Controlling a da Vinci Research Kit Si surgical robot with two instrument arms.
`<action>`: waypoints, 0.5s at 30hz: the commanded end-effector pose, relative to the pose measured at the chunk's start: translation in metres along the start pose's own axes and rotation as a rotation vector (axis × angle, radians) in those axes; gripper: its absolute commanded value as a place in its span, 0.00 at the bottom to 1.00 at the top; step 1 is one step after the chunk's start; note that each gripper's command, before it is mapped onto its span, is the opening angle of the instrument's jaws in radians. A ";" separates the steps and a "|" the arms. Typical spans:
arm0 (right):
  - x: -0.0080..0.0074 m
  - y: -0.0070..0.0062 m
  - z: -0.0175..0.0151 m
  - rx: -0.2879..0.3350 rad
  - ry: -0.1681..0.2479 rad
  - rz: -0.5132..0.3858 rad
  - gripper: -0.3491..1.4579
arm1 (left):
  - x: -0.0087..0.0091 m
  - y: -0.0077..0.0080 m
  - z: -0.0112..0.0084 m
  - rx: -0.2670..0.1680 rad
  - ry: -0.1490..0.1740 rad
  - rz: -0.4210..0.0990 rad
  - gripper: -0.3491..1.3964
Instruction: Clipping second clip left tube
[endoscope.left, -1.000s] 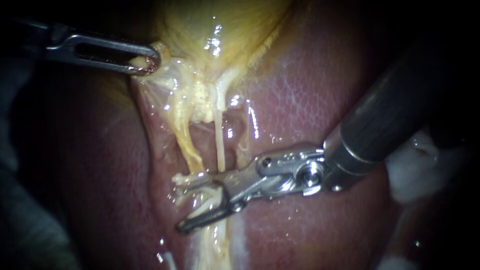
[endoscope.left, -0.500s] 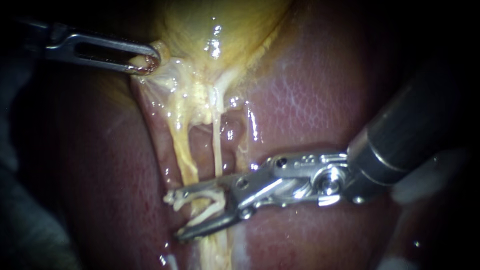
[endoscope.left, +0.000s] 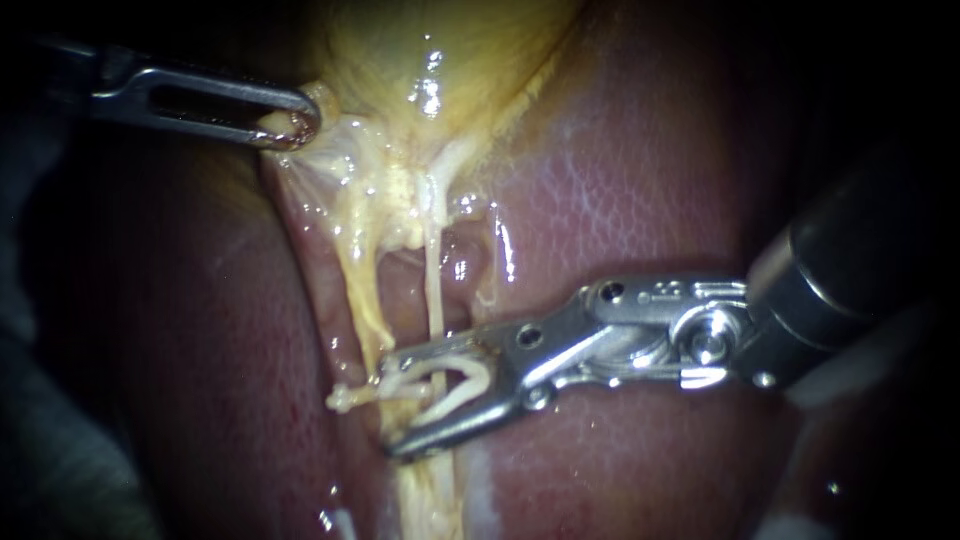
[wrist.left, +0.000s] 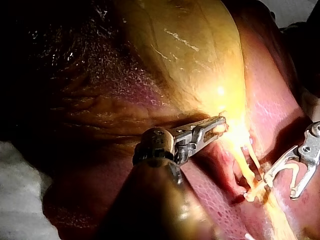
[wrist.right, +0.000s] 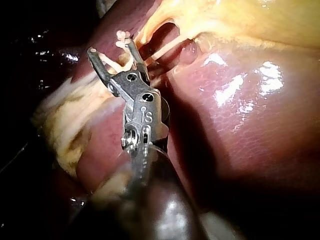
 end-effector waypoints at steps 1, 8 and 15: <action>-0.0002 0.0004 -0.0002 0.001 -0.002 0.004 0.46 | 0.0000 0.0000 0.0000 0.000 0.000 0.000 0.00; -0.0024 0.0031 -0.0015 -0.007 0.000 0.041 0.46 | 0.0000 0.0000 0.0000 0.000 0.000 0.000 0.00; -0.0044 0.0053 -0.0012 -0.017 -0.003 0.060 0.46 | 0.0000 0.0000 0.0000 0.000 0.000 0.000 0.00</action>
